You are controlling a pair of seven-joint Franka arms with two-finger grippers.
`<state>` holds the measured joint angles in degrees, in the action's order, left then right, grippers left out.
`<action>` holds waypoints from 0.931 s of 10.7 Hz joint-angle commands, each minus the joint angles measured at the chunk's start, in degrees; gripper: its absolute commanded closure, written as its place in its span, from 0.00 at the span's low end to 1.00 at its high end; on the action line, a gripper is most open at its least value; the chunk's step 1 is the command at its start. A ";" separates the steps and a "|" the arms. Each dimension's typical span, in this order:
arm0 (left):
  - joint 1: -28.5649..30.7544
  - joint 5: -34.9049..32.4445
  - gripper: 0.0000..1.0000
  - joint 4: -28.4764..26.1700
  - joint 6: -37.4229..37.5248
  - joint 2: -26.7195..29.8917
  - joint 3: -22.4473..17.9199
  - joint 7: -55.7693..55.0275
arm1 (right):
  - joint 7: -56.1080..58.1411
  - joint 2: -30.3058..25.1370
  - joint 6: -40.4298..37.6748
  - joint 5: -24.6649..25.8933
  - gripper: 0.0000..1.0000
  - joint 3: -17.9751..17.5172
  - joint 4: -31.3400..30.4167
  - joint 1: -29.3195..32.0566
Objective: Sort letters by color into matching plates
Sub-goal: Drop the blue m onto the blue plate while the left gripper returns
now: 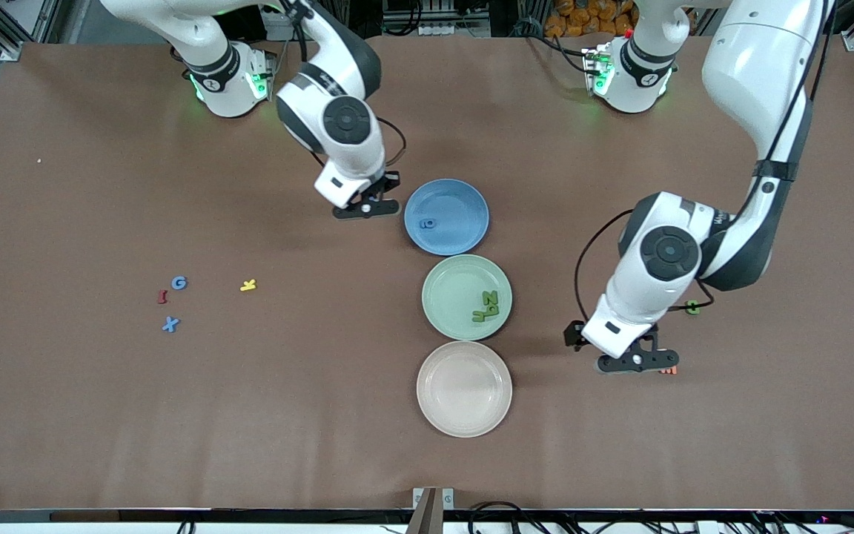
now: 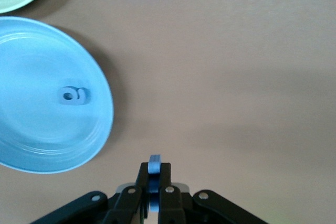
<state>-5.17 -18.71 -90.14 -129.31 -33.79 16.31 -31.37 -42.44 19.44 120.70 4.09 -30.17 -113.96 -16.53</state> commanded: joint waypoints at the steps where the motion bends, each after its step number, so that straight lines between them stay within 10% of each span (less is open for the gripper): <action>1: 6.99 0.43 0.00 -6.26 0.28 3.98 0.65 13.83 | -4.66 12.10 -3.54 3.82 1.00 0.20 11.90 -5.07; 9: 31.10 -0.44 0.00 -18.50 -10.61 2.33 12.17 27.76 | -10.46 22.13 -2.92 4.44 1.00 1.33 23.95 -11.68; 10: 31.28 -0.97 0.00 -18.67 -12.01 1.89 11.91 27.94 | -11.43 22.40 -3.01 4.53 0.78 1.34 24.66 -11.77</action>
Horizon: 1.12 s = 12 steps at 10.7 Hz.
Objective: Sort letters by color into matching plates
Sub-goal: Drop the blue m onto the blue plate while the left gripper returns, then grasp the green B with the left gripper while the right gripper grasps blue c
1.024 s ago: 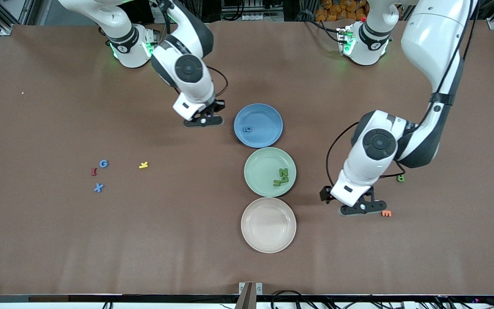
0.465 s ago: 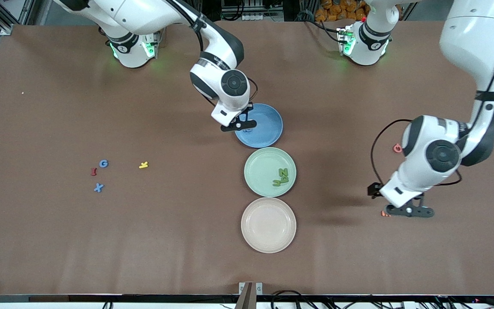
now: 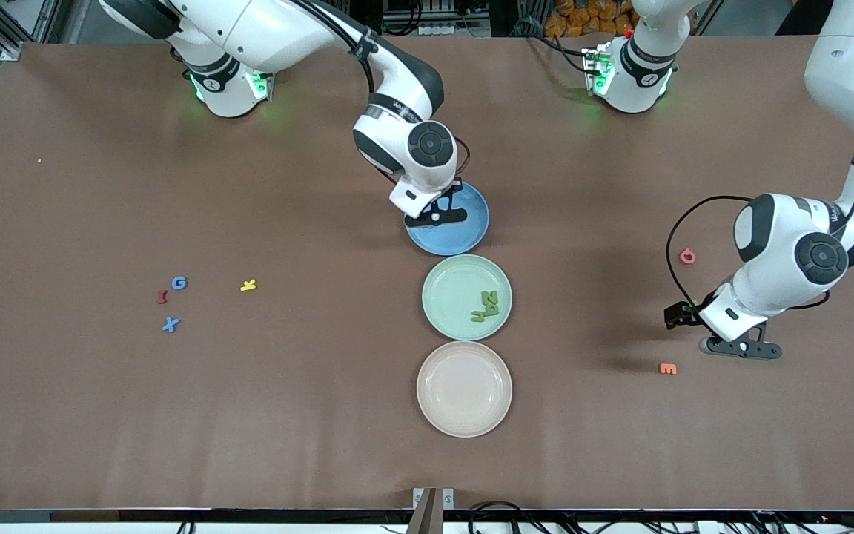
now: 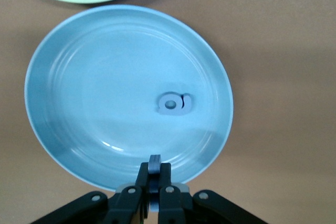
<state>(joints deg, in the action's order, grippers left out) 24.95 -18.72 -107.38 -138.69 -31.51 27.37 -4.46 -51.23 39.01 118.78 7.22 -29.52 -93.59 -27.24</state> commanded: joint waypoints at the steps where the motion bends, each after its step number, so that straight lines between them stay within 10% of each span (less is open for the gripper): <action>1: 2.20 -3.49 0.00 -1.34 -2.90 -1.27 0.84 1.04 | -3.26 2.66 -1.27 1.83 0.31 0.78 4.38 -1.06; 2: 2.38 -6.04 0.02 -1.43 -2.99 -1.62 0.84 0.25 | -3.27 2.74 -1.27 3.05 0.00 0.96 4.38 -1.06; 12: 3.44 -10.90 0.18 -2.66 -5.02 -5.85 -0.92 -0.72 | 15.78 -8.59 -9.53 2.88 0.00 15.02 4.03 12.97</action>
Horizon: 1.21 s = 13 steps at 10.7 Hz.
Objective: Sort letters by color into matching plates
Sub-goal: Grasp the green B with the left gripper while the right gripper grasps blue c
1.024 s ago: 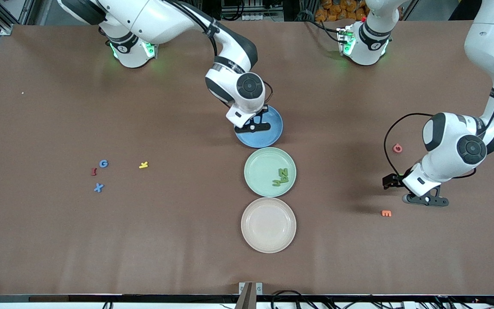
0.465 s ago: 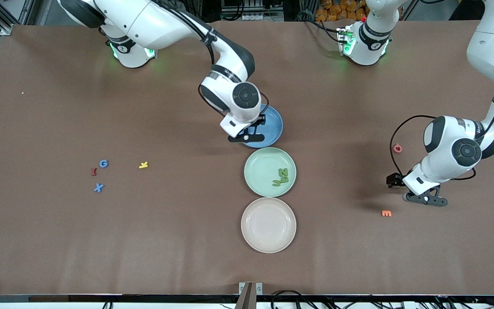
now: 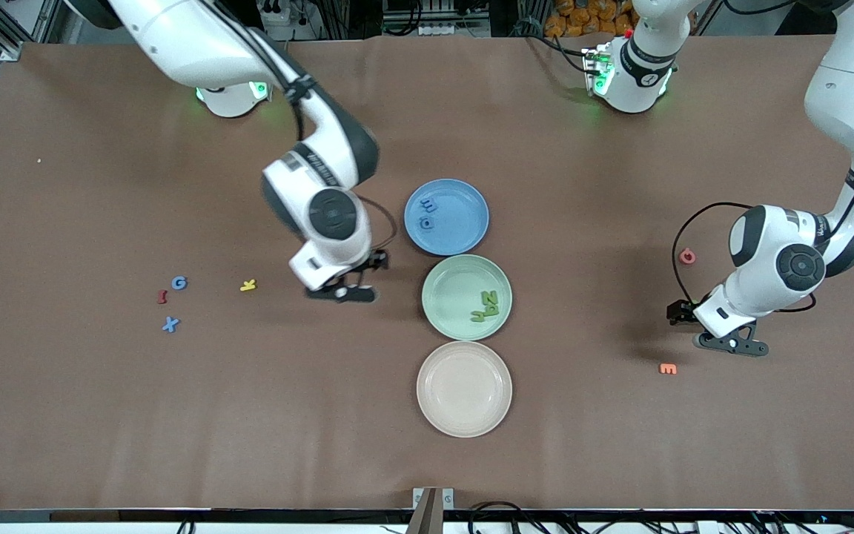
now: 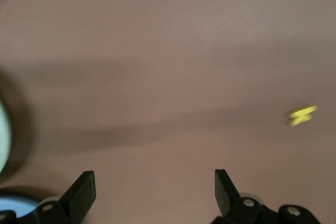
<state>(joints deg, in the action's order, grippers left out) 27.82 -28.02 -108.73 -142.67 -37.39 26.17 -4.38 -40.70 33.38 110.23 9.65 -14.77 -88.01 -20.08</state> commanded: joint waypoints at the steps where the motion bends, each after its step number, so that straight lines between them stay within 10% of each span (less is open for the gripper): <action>1: 0.57 -1.69 0.21 -1.75 -1.04 0.04 0.20 -1.24 | 7.11 -2.97 -0.81 0.45 0.00 0.27 -1.81 8.88; 13: 2.15 -1.69 0.23 -4.91 -0.77 1.88 0.02 -2.39 | 30.58 -17.82 38.83 0.37 0.00 4.48 -41.44 29.48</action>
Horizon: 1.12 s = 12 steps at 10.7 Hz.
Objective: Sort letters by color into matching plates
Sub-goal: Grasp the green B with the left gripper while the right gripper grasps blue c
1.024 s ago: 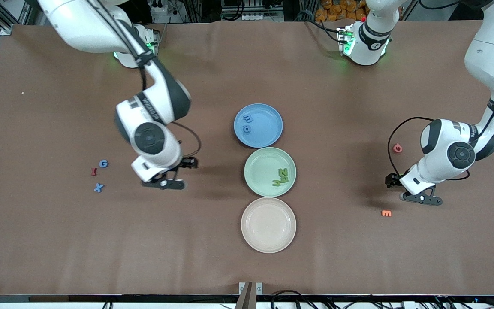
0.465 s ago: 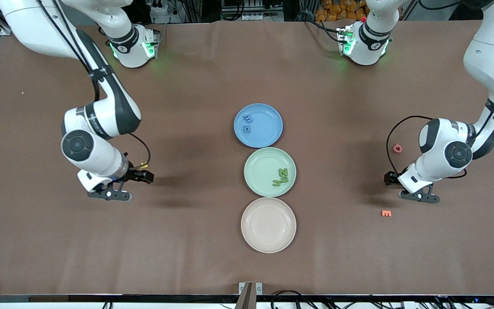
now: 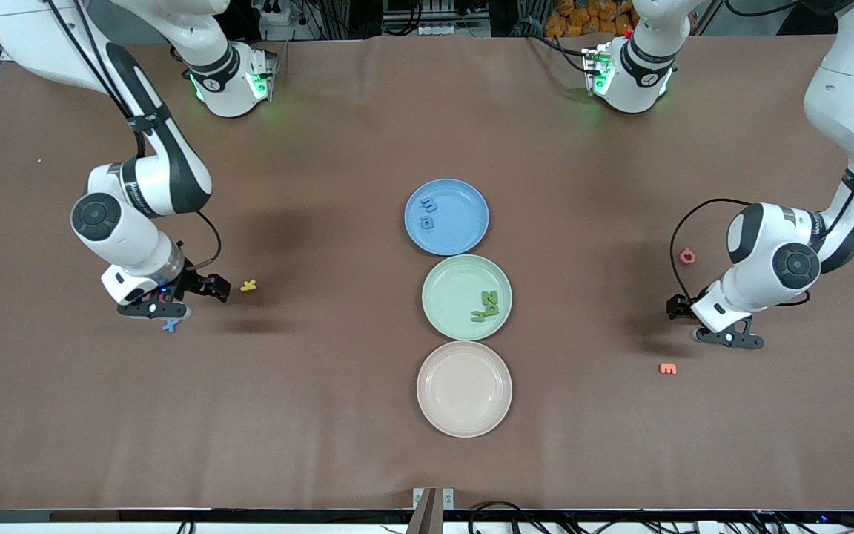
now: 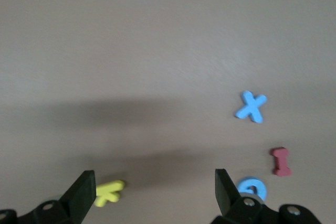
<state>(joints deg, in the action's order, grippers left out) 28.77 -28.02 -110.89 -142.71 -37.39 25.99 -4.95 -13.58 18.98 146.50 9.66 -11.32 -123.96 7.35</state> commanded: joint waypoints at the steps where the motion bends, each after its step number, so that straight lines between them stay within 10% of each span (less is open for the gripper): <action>1: 1.28 -1.60 0.24 -3.19 -0.73 2.23 0.20 -1.91 | 4.77 -3.16 4.22 0.36 0.00 1.82 -6.55 3.36; 8: 2.08 -1.60 0.34 -4.51 -0.55 3.03 0.29 -2.26 | 7.95 2.54 10.82 0.36 0.00 2.18 -8.41 7.76; 12: 1.90 -1.60 1.00 -4.34 -0.55 3.03 0.38 -3.66 | 7.95 3.78 11.18 0.36 0.03 2.27 -8.49 8.11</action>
<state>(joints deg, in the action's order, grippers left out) 30.04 -28.02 -113.53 -142.71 -35.17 26.25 -6.28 -6.10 22.55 156.79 9.66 -8.48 -131.99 14.37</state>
